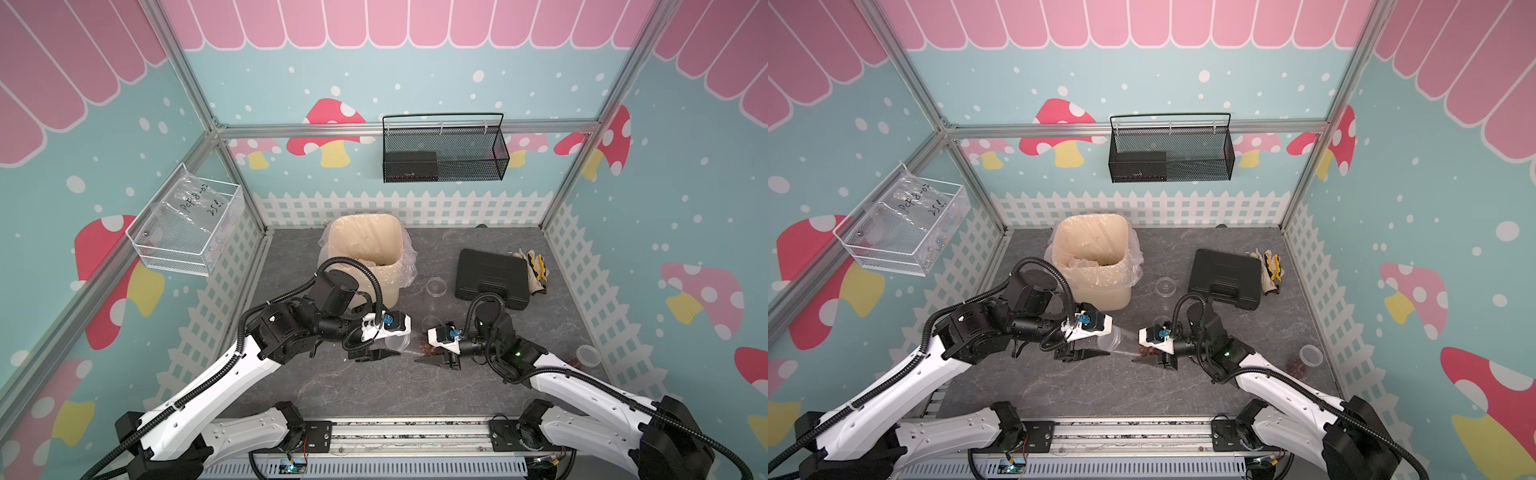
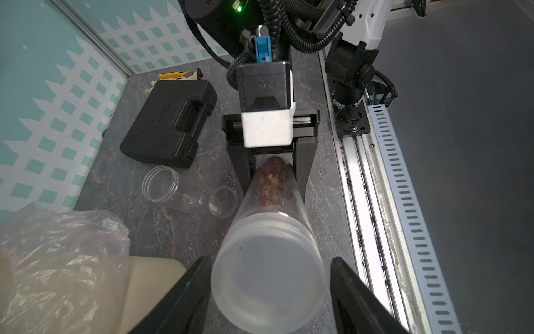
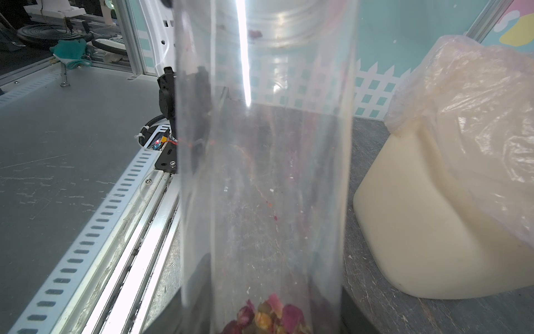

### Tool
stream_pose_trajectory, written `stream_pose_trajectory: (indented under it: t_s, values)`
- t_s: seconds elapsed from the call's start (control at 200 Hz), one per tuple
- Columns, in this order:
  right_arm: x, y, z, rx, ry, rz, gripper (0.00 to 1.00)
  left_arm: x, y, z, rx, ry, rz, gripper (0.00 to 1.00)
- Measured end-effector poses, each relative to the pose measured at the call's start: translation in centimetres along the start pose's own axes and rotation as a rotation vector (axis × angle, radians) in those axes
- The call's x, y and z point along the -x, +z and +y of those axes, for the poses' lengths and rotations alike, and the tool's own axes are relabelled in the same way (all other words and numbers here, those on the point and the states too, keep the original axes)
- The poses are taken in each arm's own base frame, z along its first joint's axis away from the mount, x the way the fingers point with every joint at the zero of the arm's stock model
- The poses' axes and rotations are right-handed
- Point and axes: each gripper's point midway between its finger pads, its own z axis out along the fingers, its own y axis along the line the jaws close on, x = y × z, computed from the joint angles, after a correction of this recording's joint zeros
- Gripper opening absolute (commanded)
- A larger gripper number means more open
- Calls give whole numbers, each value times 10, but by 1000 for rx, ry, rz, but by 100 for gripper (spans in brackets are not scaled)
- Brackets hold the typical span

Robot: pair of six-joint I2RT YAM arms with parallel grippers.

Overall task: Empty the moldy dried flower tea in the jars
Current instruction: Unscrew the lid from the jar.

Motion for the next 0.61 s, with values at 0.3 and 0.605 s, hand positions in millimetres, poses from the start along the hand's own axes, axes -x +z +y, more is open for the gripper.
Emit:
stream_pose_trajectory:
  t_s: [0.3,0.605]
  values:
    - [-3,0,-3,-19,-2,14,0,-2,1,5,21,-118,23,32]
    - [-8,-6,-44,-244,-12,71,0,-4,8,45,193,-915,78,11]
